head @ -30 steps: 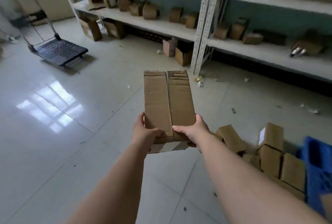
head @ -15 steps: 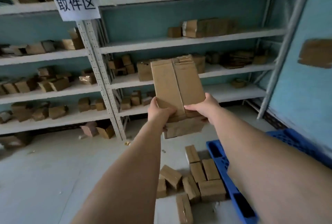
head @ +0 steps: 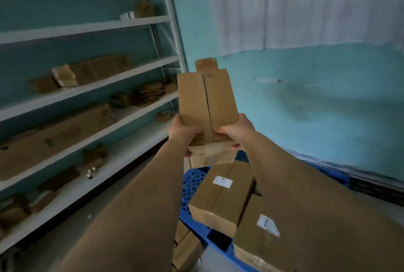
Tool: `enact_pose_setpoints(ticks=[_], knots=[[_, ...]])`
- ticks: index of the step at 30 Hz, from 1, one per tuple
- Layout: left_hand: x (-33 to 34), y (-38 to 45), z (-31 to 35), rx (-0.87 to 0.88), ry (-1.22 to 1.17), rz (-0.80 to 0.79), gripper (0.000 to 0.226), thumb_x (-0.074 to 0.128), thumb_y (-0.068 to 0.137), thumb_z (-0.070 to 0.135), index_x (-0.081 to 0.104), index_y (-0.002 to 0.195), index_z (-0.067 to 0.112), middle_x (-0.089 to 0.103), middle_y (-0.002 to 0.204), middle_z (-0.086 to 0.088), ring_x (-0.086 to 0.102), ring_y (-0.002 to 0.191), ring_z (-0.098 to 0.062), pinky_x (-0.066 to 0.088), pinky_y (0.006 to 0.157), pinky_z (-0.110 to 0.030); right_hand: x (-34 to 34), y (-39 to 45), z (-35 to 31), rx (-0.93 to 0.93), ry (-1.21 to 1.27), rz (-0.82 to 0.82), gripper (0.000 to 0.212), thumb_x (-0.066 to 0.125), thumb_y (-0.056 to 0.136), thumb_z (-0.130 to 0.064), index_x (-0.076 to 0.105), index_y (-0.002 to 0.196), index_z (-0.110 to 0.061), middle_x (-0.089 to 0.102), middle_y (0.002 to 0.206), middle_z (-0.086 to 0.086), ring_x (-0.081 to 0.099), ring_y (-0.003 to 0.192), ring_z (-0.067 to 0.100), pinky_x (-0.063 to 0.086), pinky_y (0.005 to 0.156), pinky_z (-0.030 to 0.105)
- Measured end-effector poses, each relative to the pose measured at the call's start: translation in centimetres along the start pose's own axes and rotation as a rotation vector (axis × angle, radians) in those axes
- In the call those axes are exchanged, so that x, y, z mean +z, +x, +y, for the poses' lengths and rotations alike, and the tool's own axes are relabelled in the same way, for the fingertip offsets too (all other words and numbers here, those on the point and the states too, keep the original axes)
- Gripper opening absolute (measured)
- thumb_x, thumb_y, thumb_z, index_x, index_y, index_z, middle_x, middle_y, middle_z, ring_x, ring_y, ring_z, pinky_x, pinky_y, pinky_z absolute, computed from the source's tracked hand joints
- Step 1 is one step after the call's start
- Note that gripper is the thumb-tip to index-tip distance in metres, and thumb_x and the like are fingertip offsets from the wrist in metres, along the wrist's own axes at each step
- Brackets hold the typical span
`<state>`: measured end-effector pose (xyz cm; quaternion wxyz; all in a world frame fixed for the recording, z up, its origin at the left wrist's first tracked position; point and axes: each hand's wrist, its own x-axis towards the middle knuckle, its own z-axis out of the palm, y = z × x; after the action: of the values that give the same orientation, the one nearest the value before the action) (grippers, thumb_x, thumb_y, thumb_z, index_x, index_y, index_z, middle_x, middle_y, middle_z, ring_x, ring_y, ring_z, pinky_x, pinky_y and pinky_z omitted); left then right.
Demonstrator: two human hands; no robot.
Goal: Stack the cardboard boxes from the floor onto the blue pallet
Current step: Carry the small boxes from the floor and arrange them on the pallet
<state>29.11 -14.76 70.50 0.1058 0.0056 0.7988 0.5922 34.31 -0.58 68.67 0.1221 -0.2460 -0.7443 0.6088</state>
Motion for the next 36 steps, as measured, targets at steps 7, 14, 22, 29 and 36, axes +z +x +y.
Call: enact_pose_setpoints(ticks=[7, 14, 22, 29, 36], knots=[[10.6, 4.0, 3.0, -0.016, 0.04, -0.205, 0.083, 0.069, 0.075, 0.014, 0.022, 0.139, 0.04, 0.05, 0.128, -0.009, 0.055, 0.104, -0.035, 0.054, 0.075, -0.056, -9.1, 5.9, 2.2, 0.05, 0.007, 0.135, 0.063, 0.082, 0.059, -0.038, 0.043, 0.107, -0.022, 0.056, 0.098, 0.0, 0.052, 0.076, 0.014, 0.046, 0.053, 0.031], [16.5, 9.6, 3.0, 0.037, -0.014, -0.363, 0.084, 0.069, 0.077, 0.014, 0.021, 0.141, 0.037, 0.046, 0.133, -0.003, 0.053, 0.103, -0.031, 0.055, 0.074, -0.055, -13.0, 11.2, 3.8, 0.082, -0.049, 0.222, 0.065, 0.082, 0.062, -0.036, 0.039, 0.11, -0.024, 0.051, 0.102, -0.004, 0.053, 0.093, 0.02, 0.051, 0.059, 0.035], [21.9, 20.7, -3.9, -0.075, -0.17, -0.564, 0.066, 0.071, 0.075, 0.006, 0.033, 0.127, 0.019, 0.046, 0.133, -0.005, 0.053, 0.113, -0.031, 0.051, 0.083, -0.052, -11.0, 20.2, 7.6, 0.063, -0.454, 0.381, 0.084, 0.075, 0.067, -0.029, 0.03, 0.136, -0.014, 0.041, 0.127, 0.015, 0.046, 0.114, 0.037, 0.045, 0.092, 0.048], [28.1, 29.8, -10.8, -0.262, -0.203, -0.719, 0.06, 0.074, 0.072, 0.004, 0.035, 0.115, 0.018, 0.05, 0.116, 0.001, 0.056, 0.096, -0.016, 0.055, 0.078, -0.048, -10.1, 28.7, 11.6, 0.17, -0.712, 0.32, 0.093, 0.075, 0.071, -0.025, 0.018, 0.145, -0.023, 0.034, 0.139, 0.011, 0.038, 0.124, 0.034, 0.038, 0.098, 0.044], [36.0, 32.5, -20.0, -0.425, -0.052, -0.741, 0.074, 0.069, 0.078, 0.003, 0.028, 0.139, 0.011, 0.047, 0.136, -0.013, 0.054, 0.117, -0.031, 0.053, 0.082, -0.038, -12.3, 35.1, 22.5, 0.277, -0.903, 0.141, 0.09, 0.069, 0.077, -0.027, 0.013, 0.147, -0.024, 0.024, 0.149, 0.008, 0.027, 0.134, 0.029, 0.032, 0.107, 0.041]])
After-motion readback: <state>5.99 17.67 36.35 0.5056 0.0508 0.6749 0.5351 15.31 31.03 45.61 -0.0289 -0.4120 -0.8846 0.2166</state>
